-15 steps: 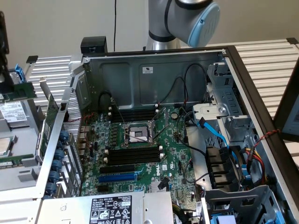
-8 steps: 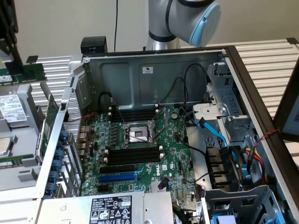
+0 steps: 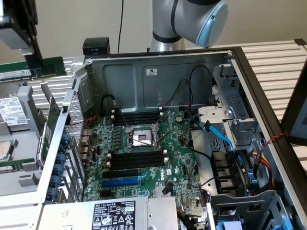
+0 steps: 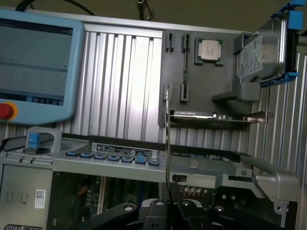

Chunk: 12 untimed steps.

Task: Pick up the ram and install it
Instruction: 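Pick up the ram and move it above insertion slot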

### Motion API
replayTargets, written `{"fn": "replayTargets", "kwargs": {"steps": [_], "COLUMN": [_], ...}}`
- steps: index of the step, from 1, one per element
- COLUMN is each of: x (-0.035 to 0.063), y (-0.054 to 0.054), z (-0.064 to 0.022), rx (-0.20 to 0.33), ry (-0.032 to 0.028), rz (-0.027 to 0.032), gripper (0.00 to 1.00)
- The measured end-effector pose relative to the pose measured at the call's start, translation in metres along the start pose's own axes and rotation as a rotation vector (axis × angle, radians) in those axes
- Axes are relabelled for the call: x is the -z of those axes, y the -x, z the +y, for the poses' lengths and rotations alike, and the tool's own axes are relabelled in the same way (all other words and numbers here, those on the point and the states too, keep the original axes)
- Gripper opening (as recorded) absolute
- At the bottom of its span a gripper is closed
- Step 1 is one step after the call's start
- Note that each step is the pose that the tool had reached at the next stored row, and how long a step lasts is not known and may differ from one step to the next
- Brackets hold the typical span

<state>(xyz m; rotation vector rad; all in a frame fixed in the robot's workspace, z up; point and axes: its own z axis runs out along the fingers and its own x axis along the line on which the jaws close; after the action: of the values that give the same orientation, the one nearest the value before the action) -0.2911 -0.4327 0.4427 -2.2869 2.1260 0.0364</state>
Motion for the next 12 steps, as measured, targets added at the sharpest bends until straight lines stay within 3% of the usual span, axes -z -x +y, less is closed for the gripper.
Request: {"fn": "replayTargets", "kwargs": {"steps": [12], "x": [0.0016], "y": [-0.004], "z": [-0.0544], "rx": [0.0], "ry": [0.0008], "rz": [0.0007], "gripper": [0.13]}}
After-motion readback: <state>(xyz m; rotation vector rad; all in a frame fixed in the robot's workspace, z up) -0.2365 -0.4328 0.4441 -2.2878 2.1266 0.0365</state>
